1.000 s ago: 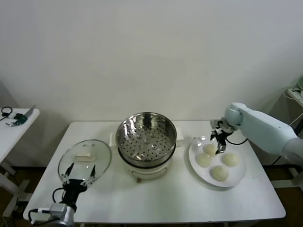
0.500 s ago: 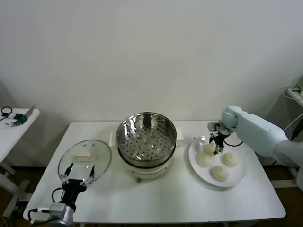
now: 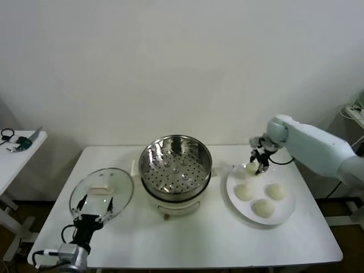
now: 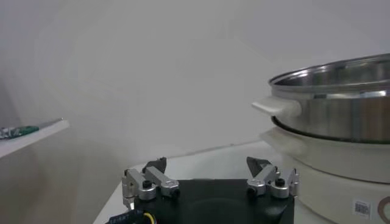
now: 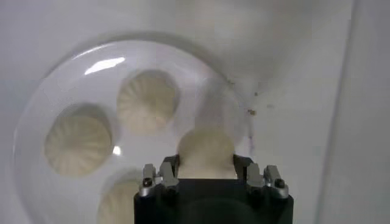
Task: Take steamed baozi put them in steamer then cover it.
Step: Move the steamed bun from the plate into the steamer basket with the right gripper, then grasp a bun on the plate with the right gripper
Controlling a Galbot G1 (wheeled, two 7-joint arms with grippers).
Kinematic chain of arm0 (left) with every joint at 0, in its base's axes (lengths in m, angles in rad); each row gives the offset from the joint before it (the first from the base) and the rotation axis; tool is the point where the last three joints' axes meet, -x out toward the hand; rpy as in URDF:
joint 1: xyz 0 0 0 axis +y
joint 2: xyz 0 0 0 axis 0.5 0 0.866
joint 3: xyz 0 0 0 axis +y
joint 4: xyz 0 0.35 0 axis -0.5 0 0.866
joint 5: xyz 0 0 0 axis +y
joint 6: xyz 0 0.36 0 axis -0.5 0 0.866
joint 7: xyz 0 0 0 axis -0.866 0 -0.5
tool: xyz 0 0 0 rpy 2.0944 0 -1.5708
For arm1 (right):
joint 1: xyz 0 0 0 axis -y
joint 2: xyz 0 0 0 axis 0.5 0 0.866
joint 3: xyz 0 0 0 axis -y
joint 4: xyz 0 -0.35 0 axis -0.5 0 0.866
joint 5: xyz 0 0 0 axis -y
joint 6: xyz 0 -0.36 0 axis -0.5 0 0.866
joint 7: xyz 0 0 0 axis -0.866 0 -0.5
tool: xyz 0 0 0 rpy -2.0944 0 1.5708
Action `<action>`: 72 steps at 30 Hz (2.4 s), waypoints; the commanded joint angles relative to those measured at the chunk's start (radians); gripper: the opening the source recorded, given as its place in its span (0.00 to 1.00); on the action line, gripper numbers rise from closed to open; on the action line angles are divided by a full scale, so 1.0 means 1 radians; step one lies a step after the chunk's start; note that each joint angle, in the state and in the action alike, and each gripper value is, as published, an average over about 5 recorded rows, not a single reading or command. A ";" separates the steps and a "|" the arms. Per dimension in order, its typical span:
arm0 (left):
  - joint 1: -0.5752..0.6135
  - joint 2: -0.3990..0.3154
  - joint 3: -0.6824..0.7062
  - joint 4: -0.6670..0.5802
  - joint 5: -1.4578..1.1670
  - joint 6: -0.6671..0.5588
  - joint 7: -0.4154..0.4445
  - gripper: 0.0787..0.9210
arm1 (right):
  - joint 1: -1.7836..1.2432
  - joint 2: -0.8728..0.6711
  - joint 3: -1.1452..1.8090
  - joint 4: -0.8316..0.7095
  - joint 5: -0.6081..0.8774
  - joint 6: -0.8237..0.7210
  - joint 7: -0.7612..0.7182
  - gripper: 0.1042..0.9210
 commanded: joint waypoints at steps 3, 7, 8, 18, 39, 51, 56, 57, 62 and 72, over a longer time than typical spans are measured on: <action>0.002 0.002 0.009 -0.015 0.005 0.003 -0.002 0.88 | 0.499 0.044 -0.251 0.260 0.195 0.284 -0.007 0.62; 0.001 0.008 0.012 -0.019 0.006 0.004 -0.002 0.88 | 0.568 0.150 -0.252 0.331 0.211 0.397 0.029 0.62; 0.000 0.009 0.012 -0.020 0.005 0.003 -0.003 0.88 | 0.571 0.181 -0.248 0.343 0.201 0.428 0.042 0.62; 0.003 0.018 0.001 -0.023 -0.012 -0.006 -0.010 0.88 | 0.324 0.426 -0.168 0.231 -0.078 0.637 0.109 0.62; -0.001 0.017 -0.008 -0.021 -0.026 -0.011 -0.012 0.88 | -0.012 0.670 0.068 -0.387 -0.468 0.877 0.163 0.63; 0.001 0.015 -0.008 -0.022 -0.031 -0.013 -0.012 0.88 | -0.011 0.660 0.071 -0.404 -0.404 0.891 0.126 0.73; 0.001 0.015 -0.010 -0.029 -0.030 -0.010 -0.011 0.88 | 0.047 0.597 0.049 -0.325 -0.276 0.868 0.112 0.86; 0.002 0.015 -0.010 -0.031 -0.029 -0.009 -0.011 0.88 | 0.071 0.574 0.032 -0.297 -0.221 0.853 0.101 0.87; 0.008 0.017 -0.013 -0.047 -0.027 -0.003 -0.009 0.88 | 0.354 0.385 -0.301 -0.035 0.307 0.586 0.042 0.88; 0.013 0.018 -0.002 -0.065 -0.018 0.005 -0.005 0.88 | 0.790 0.006 -0.836 0.490 0.767 -0.100 0.111 0.88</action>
